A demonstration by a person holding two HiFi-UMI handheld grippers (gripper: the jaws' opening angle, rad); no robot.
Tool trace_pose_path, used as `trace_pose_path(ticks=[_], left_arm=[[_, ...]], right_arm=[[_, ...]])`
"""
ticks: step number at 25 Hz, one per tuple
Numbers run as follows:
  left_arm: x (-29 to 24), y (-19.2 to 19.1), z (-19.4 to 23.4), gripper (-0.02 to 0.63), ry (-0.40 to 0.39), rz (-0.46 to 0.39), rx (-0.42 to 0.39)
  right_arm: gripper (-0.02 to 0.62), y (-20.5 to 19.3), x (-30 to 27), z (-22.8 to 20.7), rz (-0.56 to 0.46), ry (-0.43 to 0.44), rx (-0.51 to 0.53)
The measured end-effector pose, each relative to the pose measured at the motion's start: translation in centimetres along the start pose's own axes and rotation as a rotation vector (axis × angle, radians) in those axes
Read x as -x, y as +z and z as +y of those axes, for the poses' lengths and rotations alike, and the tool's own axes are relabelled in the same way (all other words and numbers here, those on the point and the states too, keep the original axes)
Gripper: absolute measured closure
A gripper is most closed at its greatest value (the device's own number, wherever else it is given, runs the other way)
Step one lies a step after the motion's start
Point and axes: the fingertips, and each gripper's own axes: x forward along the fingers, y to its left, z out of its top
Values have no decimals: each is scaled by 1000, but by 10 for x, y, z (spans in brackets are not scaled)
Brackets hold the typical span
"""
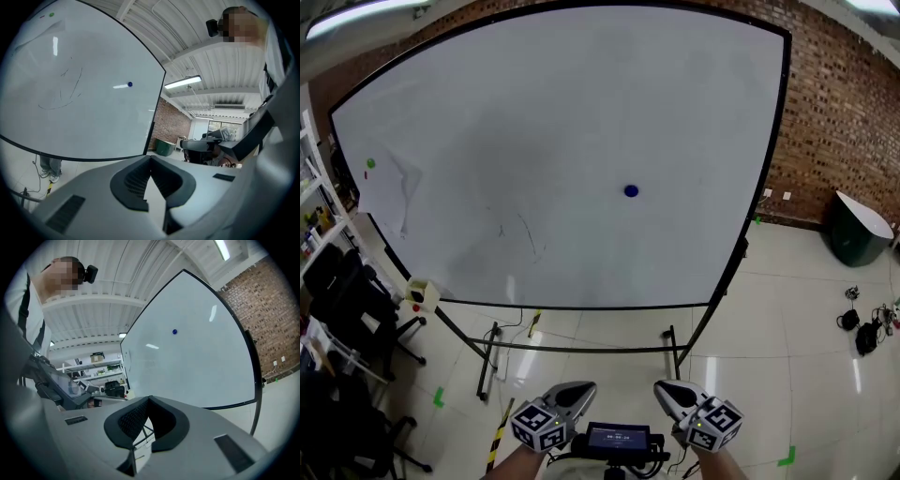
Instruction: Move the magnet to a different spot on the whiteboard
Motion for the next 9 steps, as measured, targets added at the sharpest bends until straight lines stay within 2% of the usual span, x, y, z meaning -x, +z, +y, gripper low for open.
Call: trace_pose_path(ticks=[9], left_arm=[[-41, 14, -15, 575, -6, -55, -65]], right_arm=[[568, 24, 4, -32, -39, 47, 89]])
